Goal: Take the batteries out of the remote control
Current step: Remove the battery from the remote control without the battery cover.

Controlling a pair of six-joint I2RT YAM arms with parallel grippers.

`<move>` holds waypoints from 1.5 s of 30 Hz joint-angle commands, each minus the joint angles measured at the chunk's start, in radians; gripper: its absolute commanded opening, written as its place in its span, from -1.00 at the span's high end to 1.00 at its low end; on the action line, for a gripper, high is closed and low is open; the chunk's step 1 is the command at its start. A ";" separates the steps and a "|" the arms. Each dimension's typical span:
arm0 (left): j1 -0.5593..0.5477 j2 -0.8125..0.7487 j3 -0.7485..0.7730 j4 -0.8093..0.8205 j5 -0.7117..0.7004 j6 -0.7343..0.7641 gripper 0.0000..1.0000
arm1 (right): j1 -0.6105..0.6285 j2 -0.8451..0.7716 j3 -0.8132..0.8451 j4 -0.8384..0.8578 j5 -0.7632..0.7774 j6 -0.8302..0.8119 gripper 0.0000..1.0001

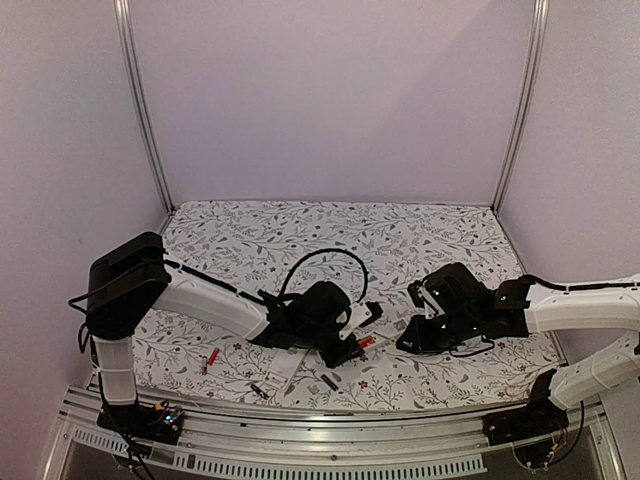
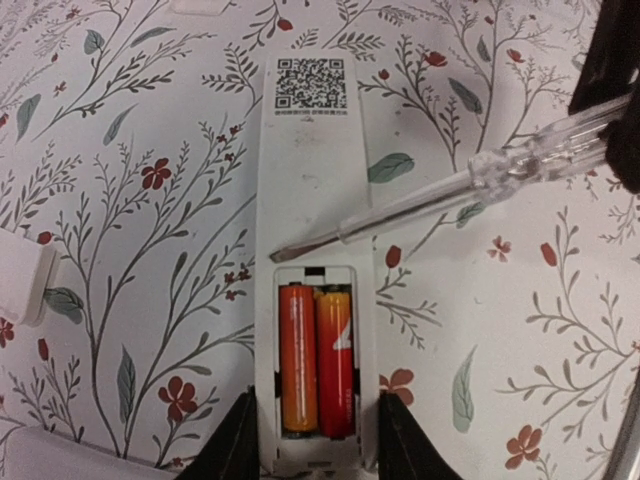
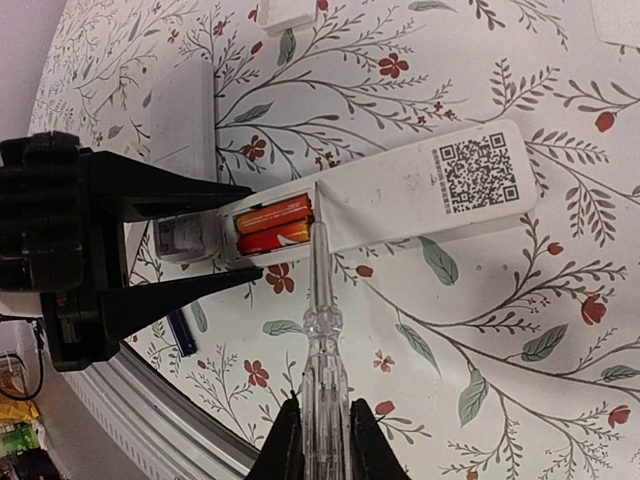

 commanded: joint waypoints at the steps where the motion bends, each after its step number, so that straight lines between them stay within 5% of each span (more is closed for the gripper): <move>1: -0.016 0.018 -0.017 -0.008 -0.004 0.018 0.52 | -0.007 0.018 0.018 -0.029 -0.024 -0.016 1.00; 45: -0.016 0.027 0.005 -0.026 -0.017 0.034 0.56 | -0.007 -0.021 0.007 0.104 -0.251 0.040 1.00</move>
